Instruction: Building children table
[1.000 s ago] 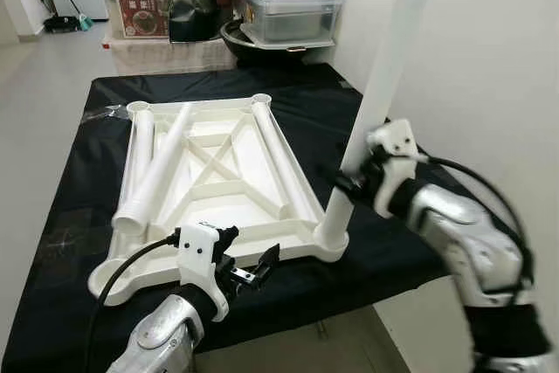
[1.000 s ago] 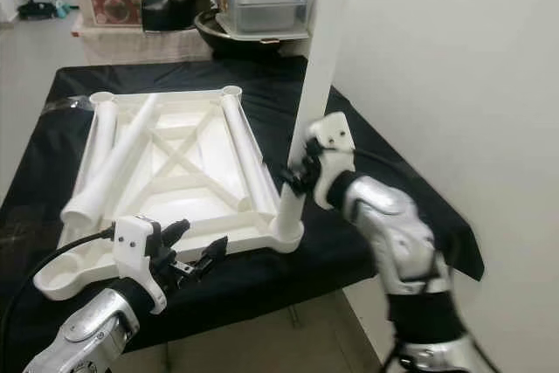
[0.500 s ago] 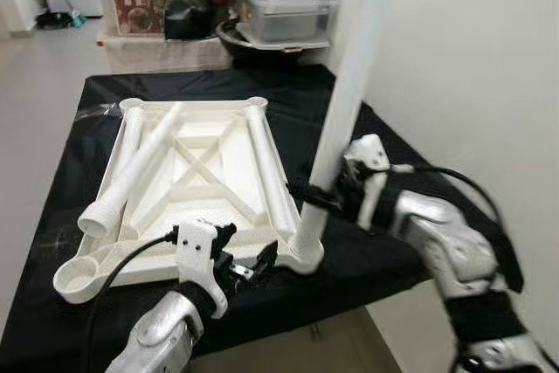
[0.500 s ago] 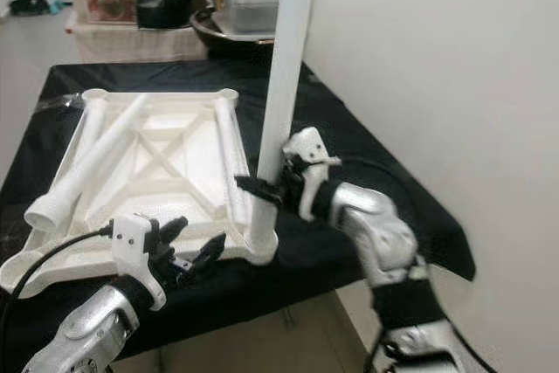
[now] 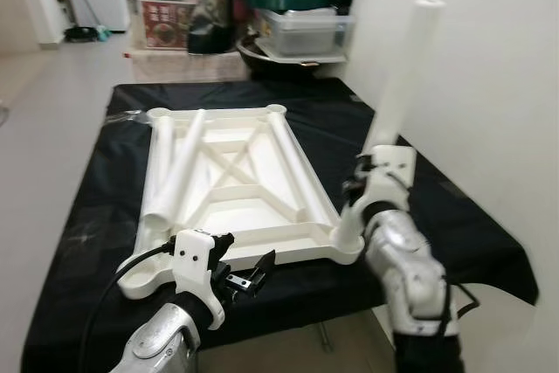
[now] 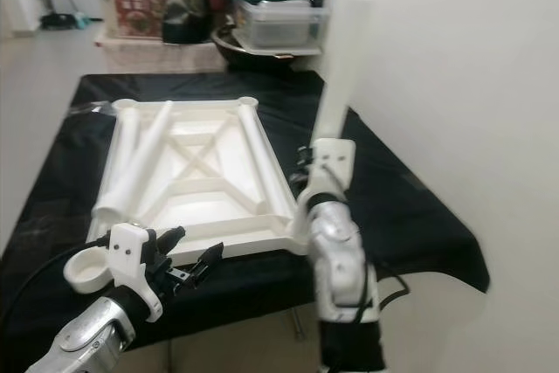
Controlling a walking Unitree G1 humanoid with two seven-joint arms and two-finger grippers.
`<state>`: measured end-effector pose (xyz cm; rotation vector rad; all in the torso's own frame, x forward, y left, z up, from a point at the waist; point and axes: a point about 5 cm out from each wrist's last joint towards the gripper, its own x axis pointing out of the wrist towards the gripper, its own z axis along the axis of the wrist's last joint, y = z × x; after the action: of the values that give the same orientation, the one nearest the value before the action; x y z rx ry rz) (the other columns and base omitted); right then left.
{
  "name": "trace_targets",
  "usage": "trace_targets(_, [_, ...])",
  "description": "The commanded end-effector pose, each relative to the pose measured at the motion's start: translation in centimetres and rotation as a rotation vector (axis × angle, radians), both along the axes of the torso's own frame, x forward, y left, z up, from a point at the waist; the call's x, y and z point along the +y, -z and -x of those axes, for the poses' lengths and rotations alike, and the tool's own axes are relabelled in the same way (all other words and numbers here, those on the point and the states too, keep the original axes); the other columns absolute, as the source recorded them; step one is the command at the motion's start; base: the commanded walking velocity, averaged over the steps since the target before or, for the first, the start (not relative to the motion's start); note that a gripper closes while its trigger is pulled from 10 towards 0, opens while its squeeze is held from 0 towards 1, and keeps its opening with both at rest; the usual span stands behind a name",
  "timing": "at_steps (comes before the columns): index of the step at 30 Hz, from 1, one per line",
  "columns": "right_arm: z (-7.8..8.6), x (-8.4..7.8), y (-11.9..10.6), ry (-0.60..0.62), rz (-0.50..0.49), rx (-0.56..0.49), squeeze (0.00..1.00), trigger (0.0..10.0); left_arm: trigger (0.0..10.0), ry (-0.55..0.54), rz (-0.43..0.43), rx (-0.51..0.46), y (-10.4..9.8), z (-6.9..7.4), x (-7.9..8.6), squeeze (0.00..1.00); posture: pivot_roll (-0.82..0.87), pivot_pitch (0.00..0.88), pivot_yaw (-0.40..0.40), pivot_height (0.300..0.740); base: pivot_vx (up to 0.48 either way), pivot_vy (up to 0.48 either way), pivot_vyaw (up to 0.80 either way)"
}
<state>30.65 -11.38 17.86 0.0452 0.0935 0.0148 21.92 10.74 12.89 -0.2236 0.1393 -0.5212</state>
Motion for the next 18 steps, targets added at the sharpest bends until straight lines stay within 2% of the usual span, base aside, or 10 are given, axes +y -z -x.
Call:
trace_targets(1, [-0.8,-0.2,-1.2,-0.069,0.049,-0.043,1.0,10.0,10.0,0.029,0.002,0.004,-0.1,-0.2,-0.1,0.0,0.15,0.0,-0.065,0.74,0.0,0.0,0.0])
trace_targets(2, [-0.8,-0.2,-1.2,-0.069,0.049,-0.043,1.0,10.0,10.0,0.029,0.002,0.004,-0.1,-0.2,-0.1,0.0,0.15,0.0,-0.065,0.74,0.0,0.0,0.0])
trace_targets(3, [-1.8,-0.9,-2.0,-0.127,0.083,-0.055,0.0,10.0,10.0,0.037,0.002,0.003,-0.1,-0.4,-0.1,0.0,0.15,0.0,-0.065,0.74,0.0,0.0,0.0])
trace_targets(9, [-2.0,-1.0,-3.1,-0.253,0.048,-0.082,0.0,10.0,10.0,0.036,0.002,0.005,-0.1,-0.5,0.0,0.0,0.15,0.0,-0.065,0.74,0.0,0.0,0.0])
trace_targets(10, [-1.4,-0.7,-4.1,-0.441,0.022,-0.13,0.0,10.0,10.0,0.034,0.002,0.004,-0.1,-0.6,-0.1,0.0,0.16,0.0,-0.077,0.74,0.0,0.0,0.0])
trace_targets(12, [0.6,-0.6,-4.4,-0.829,0.074,-0.189,0.0,10.0,10.0,0.025,0.007,0.002,-0.1,-0.5,-0.2,0.0,0.17,0.0,-0.089,0.74,0.0,0.0,0.0])
trace_targets(13, [1.2,-0.6,-4.1,-0.934,0.096,-0.184,0.0,10.0,10.0,0.023,0.009,0.002,-0.2,-0.5,-0.2,0.0,0.17,0.0,-0.089,0.74,0.0,0.0,0.0])
trace_targets(15, [1.5,-0.8,-3.3,-0.986,0.123,-0.151,0.0,10.0,10.0,0.019,0.011,0.0,-0.2,-0.6,-0.2,0.0,0.17,0.0,-0.096,0.74,0.0,0.0,0.0])
trace_targets(16, [1.5,-0.9,-2.3,-1.02,0.128,-0.107,0.0,0.0,10.0,0.021,0.011,-0.002,-0.3,-0.6,-0.3,0.0,0.18,0.0,-0.097,0.74,0.0,0.0,0.0])
trace_targets(18, [1.5,-0.9,-2.3,-1.02,0.128,-0.107,0.0,0.0,10.0,0.021,0.011,-0.002,-0.3,-0.6,-0.3,0.0,0.18,0.0,-0.097,0.74,0.0,0.0,0.0])
